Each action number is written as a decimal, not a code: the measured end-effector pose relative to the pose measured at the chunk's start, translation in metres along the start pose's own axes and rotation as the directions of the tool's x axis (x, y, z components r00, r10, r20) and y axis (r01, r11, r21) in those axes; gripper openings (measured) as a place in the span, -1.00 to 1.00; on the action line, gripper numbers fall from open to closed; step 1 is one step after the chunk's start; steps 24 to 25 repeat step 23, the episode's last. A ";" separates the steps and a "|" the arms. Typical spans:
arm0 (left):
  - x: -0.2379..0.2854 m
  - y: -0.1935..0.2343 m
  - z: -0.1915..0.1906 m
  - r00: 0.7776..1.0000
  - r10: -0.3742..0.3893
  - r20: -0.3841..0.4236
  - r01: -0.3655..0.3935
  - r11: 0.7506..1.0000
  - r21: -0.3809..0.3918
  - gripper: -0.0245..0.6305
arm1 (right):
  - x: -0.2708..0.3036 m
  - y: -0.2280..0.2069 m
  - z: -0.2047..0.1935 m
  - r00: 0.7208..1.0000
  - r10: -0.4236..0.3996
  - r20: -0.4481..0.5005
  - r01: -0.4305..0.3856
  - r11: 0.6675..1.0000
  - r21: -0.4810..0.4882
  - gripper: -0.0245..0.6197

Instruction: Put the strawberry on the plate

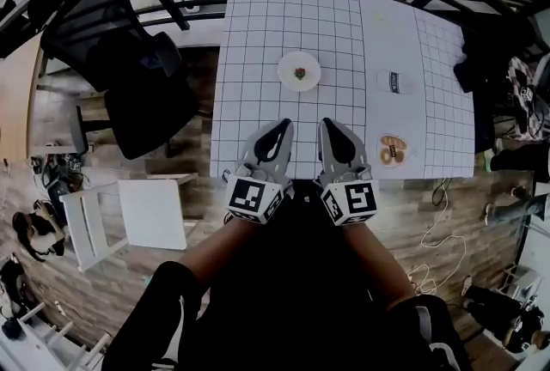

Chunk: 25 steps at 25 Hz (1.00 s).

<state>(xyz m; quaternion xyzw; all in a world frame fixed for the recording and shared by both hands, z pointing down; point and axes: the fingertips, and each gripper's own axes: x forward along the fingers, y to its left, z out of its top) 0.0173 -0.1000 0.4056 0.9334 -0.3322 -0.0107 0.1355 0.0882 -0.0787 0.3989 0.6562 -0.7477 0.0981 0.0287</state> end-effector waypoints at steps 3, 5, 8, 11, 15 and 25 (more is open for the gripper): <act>-0.014 -0.001 -0.003 1.000 0.006 -0.004 -0.006 1.000 0.002 -0.90 | -0.011 0.007 -0.002 1.000 -0.011 -0.005 0.011 1.000 -0.016 -0.93; -0.020 -0.003 -0.004 1.000 0.015 -0.006 -0.015 1.000 0.010 -0.90 | -0.019 0.011 -0.003 1.000 -0.013 -0.012 0.013 1.000 -0.023 -0.93; -0.028 -0.012 -0.005 0.999 0.032 0.002 -0.032 0.999 0.034 -0.90 | -0.035 0.014 -0.008 1.000 -0.012 -0.013 0.011 1.000 -0.029 -0.93; -0.039 -0.030 -0.005 0.999 0.038 0.018 -0.039 0.998 0.049 -0.90 | -0.055 0.017 -0.010 1.000 0.001 -0.001 -0.001 0.999 -0.048 -0.93; -0.057 -0.063 -0.011 0.999 0.045 0.020 -0.046 0.997 0.061 -0.90 | -0.091 0.014 -0.009 1.000 0.006 0.021 -0.005 0.997 -0.071 -0.93; -0.097 -0.154 -0.036 0.999 0.041 0.008 -0.041 0.998 0.038 -0.90 | -0.190 0.000 -0.014 0.999 0.012 0.048 -0.010 0.999 -0.036 -0.93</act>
